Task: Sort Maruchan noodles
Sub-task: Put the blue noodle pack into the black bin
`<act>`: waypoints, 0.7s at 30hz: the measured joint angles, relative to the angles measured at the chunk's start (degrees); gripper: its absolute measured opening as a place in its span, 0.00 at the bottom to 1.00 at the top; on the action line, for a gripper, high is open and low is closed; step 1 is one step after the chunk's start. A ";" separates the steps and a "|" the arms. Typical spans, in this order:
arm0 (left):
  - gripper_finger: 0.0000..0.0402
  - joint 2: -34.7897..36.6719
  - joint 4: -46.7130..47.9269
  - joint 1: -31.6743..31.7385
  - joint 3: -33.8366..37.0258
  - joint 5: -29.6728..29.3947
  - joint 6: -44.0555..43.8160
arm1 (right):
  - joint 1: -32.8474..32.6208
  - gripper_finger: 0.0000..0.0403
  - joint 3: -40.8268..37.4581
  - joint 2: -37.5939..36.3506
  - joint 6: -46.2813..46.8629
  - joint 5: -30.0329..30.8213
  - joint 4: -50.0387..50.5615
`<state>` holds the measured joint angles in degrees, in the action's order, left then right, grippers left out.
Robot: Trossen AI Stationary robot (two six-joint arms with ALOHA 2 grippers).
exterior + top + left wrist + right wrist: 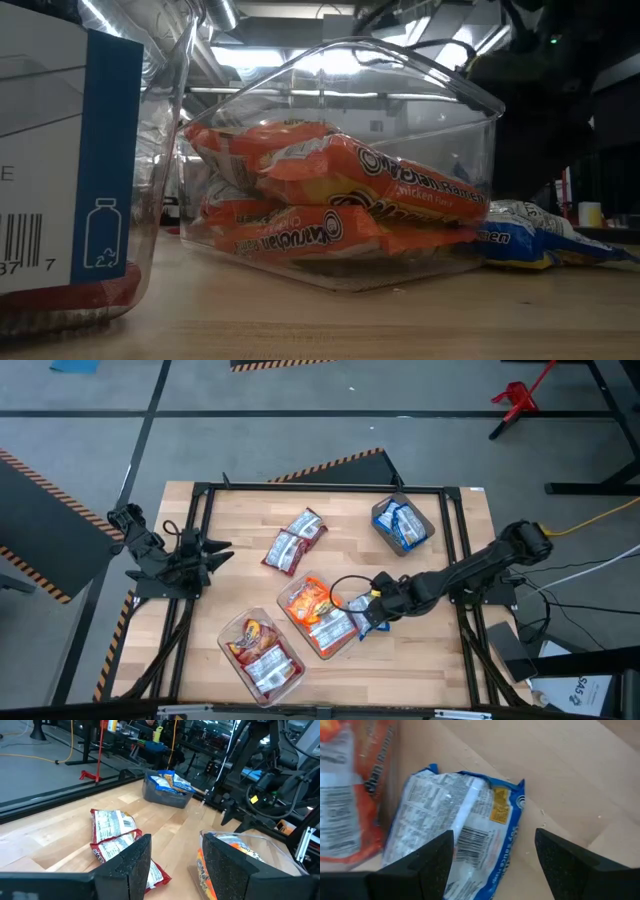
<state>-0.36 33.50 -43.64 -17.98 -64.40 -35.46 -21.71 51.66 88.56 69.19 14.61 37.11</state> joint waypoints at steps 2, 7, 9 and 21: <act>0.43 0.00 0.06 -0.01 0.00 0.04 -0.01 | -0.02 0.66 0.00 0.67 0.04 -0.01 0.24; 0.43 0.00 0.02 -0.02 0.00 0.45 -0.04 | -0.02 0.66 -0.02 3.24 1.31 -0.11 0.18; 0.43 0.00 0.07 -0.02 0.00 0.47 -0.07 | -0.02 0.66 -0.02 4.35 1.34 -0.12 0.47; 0.43 0.00 0.04 0.00 0.00 0.44 -1.46 | 0.09 0.47 0.05 6.77 2.58 0.37 1.87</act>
<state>-0.36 33.55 -43.64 -17.98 -63.96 -36.92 -21.63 51.70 95.33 71.77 14.98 38.98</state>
